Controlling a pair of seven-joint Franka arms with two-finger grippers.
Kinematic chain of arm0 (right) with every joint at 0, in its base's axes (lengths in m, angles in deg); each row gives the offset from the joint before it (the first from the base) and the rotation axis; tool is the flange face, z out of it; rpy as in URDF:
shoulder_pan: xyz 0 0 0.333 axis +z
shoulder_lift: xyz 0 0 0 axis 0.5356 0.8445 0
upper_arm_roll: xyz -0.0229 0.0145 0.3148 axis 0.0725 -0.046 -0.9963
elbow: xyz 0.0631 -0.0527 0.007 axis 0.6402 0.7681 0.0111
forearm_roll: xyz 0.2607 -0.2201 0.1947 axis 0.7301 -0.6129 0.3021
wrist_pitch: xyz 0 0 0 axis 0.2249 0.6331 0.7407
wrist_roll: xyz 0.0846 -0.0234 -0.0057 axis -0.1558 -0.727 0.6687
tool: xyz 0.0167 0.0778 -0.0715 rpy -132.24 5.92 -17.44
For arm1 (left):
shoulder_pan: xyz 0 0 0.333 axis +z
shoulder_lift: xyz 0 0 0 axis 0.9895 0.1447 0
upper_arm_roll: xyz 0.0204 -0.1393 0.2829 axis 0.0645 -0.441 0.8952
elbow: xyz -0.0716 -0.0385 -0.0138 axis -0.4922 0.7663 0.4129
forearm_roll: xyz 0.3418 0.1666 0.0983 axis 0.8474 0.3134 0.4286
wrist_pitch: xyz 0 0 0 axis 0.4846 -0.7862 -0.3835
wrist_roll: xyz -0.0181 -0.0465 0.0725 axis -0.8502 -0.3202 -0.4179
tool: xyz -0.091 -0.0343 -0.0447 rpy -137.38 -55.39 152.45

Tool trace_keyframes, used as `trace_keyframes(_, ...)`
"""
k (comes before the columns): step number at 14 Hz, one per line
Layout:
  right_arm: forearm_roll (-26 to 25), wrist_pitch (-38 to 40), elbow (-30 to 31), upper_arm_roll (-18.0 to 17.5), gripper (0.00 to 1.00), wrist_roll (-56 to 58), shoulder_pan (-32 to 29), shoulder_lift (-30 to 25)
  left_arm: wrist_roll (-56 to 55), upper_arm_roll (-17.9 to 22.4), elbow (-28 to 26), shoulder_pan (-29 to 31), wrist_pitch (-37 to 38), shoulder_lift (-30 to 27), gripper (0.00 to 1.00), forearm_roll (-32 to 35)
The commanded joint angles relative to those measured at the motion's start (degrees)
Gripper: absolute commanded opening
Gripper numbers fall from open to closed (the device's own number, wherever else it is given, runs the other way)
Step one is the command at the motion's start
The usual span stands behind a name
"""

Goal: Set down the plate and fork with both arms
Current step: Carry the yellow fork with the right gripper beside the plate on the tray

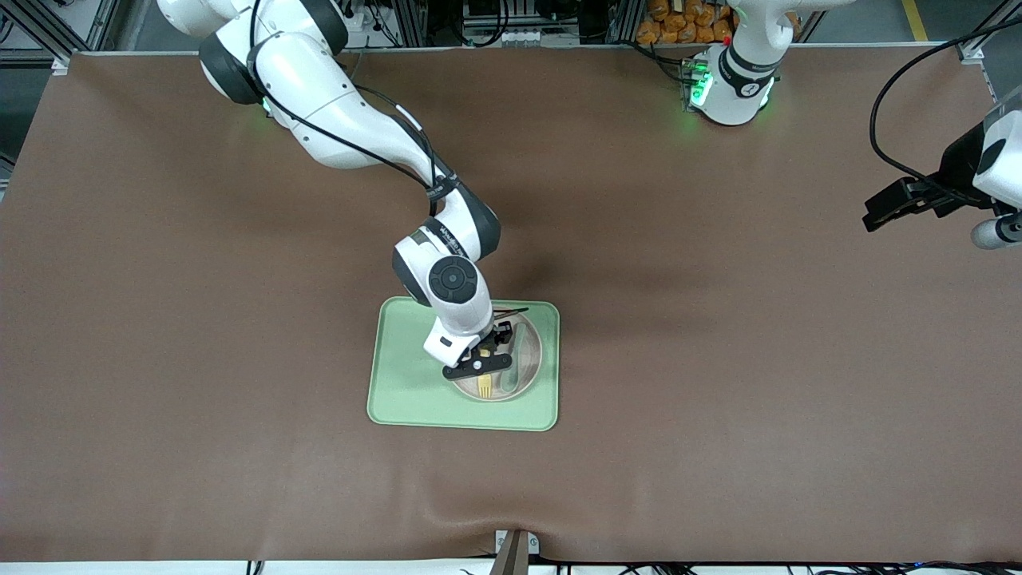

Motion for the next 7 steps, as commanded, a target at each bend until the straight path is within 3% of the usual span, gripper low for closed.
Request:
trace_keyframes(1,-1.53,0.87,-2.04,0.35,0.37,-2.08,0.85,1.19,0.79,-0.65,-1.44,0.48,-0.22,-1.36,1.00,1.24)
trace_keyframes(2,-1.53,1.48,-2.13,0.35,0.17,-2.26,0.94,1.19,0.79,-0.65,-1.45,0.48,-0.22,-1.44,1.00,1.24)
trace_keyframes(4,-1.35,2.80,-2.57,0.35,0.00,-2.78,0.94,1.10,0.88,-0.65,-1.45,0.48,-0.22,-1.53,1.00,1.24)
trace_keyframes(7,-1.17,3.85,-3.18,0.27,0.00,-5.42,0.85,0.75,0.96,-0.65,-1.45,0.48,-0.13,-1.62,1.00,1.24)
